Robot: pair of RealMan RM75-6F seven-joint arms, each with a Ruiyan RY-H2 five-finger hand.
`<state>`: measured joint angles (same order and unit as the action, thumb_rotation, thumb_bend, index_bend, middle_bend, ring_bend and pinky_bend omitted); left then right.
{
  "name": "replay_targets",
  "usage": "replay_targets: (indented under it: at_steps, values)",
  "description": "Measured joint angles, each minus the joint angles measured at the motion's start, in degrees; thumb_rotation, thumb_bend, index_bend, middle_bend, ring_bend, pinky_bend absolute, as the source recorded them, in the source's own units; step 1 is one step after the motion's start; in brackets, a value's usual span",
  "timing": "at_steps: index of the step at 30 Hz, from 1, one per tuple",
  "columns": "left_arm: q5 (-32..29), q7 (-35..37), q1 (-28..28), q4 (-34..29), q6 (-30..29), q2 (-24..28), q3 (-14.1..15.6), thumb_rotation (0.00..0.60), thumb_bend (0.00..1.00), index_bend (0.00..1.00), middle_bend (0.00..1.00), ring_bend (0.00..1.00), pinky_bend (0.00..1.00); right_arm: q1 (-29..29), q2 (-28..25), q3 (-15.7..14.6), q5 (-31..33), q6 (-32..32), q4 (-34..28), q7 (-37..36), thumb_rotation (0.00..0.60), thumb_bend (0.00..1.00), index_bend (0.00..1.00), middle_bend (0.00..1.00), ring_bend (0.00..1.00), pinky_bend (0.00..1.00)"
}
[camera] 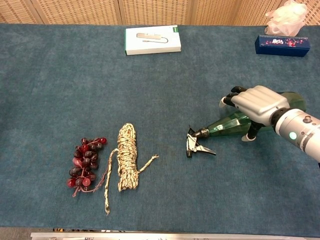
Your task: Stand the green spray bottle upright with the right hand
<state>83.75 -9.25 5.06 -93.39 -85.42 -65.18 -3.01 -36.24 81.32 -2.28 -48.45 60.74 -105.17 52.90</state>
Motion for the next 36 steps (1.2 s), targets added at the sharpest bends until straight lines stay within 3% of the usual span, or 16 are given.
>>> replay_targets:
  at_steps: [15, 23, 29, 36]
  values:
    - [0.01, 0.02, 0.00, 0.03, -0.01, -0.01, -0.01, 0.600, 0.90, 0.00, 0.00, 0.00, 0.34, -0.44, 0.96, -1.02, -1.38, 1.62, 0.83, -1.85, 0.600, 0.06, 0.45, 0.49, 0.35, 0.45]
    - [0.02, 0.01, -0.01, 0.02, -0.03, 0.01, 0.00, 0.600, 0.90, 0.00, 0.00, 0.00, 0.34, 0.51, 0.56, -1.16, -3.81, 2.56, 0.61, -5.43, 0.600, 0.07, 0.47, 0.51, 0.37, 0.46]
    - [0.01, 0.01, 0.00, 0.02, -0.02, 0.00, -0.01, 0.600, 0.90, 0.00, 0.00, 0.00, 0.34, 2.17, -0.18, -0.40, -8.58, 3.94, 0.19, -12.35, 0.600, 0.07, 0.48, 0.51, 0.37, 0.46]
    - [0.00, 0.01, 0.01, 0.02, -0.01, -0.04, -0.02, 0.600, 0.90, 0.00, 0.00, 0.00, 0.34, 5.23, 0.40, 1.19, -17.08, 6.60, 2.67, -27.02, 0.600, 0.07, 0.49, 0.52, 0.37, 0.46]
